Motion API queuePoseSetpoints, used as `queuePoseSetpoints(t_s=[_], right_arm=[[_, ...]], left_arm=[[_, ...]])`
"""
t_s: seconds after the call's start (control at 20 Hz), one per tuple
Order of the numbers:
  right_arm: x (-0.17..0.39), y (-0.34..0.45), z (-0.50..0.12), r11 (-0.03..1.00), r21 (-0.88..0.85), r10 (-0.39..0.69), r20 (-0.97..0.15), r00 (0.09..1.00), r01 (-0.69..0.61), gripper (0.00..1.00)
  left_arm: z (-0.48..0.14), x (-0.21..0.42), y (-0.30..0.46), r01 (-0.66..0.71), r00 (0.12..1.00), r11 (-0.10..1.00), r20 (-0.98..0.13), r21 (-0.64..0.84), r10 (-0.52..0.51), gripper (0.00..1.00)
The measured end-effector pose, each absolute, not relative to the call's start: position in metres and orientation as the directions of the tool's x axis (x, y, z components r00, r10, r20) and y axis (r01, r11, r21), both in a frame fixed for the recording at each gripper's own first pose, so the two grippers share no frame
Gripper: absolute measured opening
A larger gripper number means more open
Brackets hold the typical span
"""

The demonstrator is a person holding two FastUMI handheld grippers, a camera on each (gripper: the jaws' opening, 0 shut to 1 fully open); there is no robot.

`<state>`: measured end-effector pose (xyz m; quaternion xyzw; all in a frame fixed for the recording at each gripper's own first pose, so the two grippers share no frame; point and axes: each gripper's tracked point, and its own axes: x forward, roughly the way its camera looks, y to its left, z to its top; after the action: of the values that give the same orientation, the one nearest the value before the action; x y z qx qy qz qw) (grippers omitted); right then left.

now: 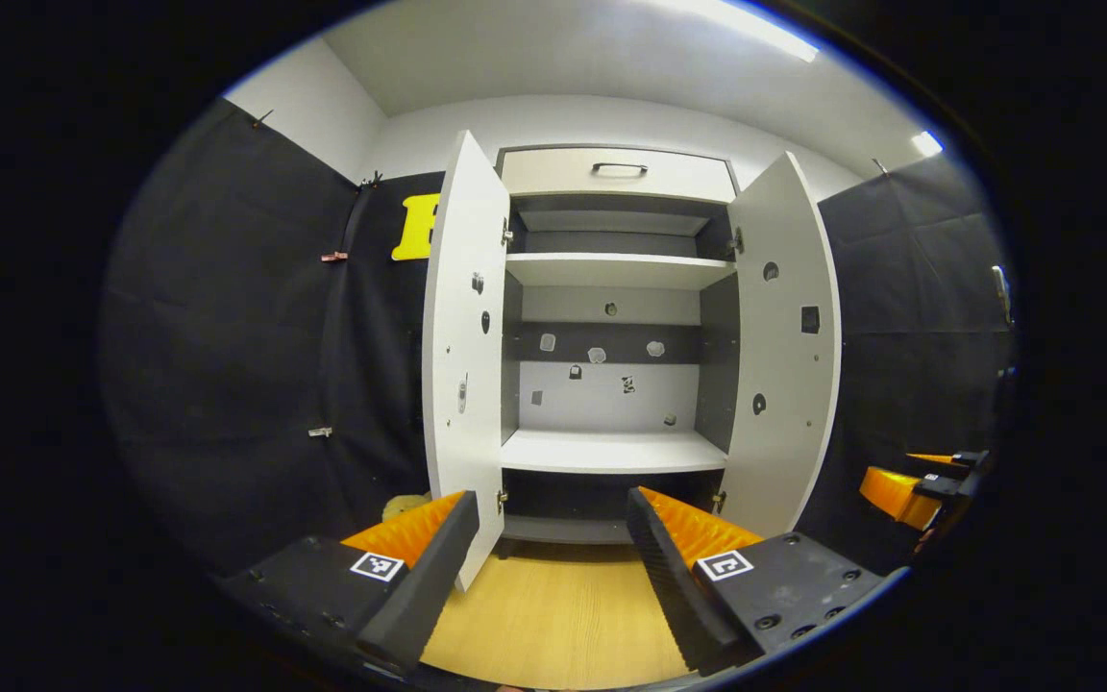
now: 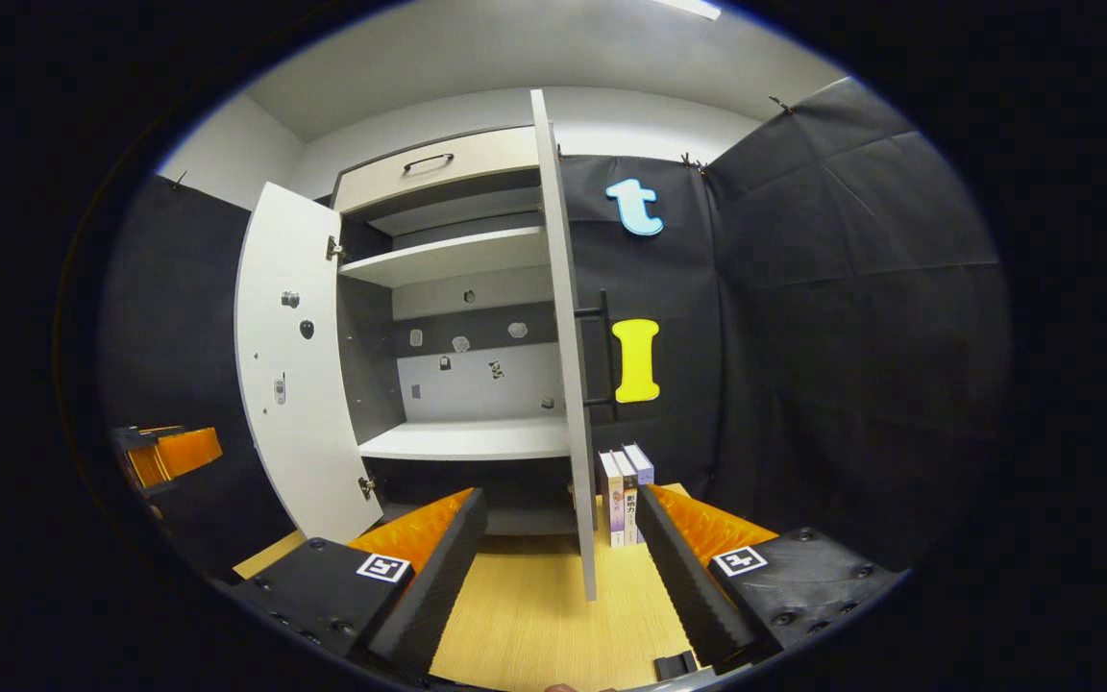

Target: Open the right door of the double-door shoe cabinet with the right hand, and open the left door with the left hand.

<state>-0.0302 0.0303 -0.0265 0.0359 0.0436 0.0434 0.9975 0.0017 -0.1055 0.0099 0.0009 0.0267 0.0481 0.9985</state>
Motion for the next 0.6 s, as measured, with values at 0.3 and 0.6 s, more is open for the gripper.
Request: queuePoseSetpoints(t_s=[0.3,0.6], right_arm=[[-0.044,0.025,-0.045,0.989,0.126,0.092,-0.138,0.986,-0.075,0.98],[-0.037,0.031,-0.056,0.992,0.104,0.088,-0.15,0.985,-0.073,0.98]], left_arm=[[0.007,-0.003,-0.115,-0.083,0.994,0.996,-0.072,0.027,0.085,0.95],[0.002,0.001,-0.102,-0.104,0.992,0.994,-0.074,0.039,0.106,0.95]])
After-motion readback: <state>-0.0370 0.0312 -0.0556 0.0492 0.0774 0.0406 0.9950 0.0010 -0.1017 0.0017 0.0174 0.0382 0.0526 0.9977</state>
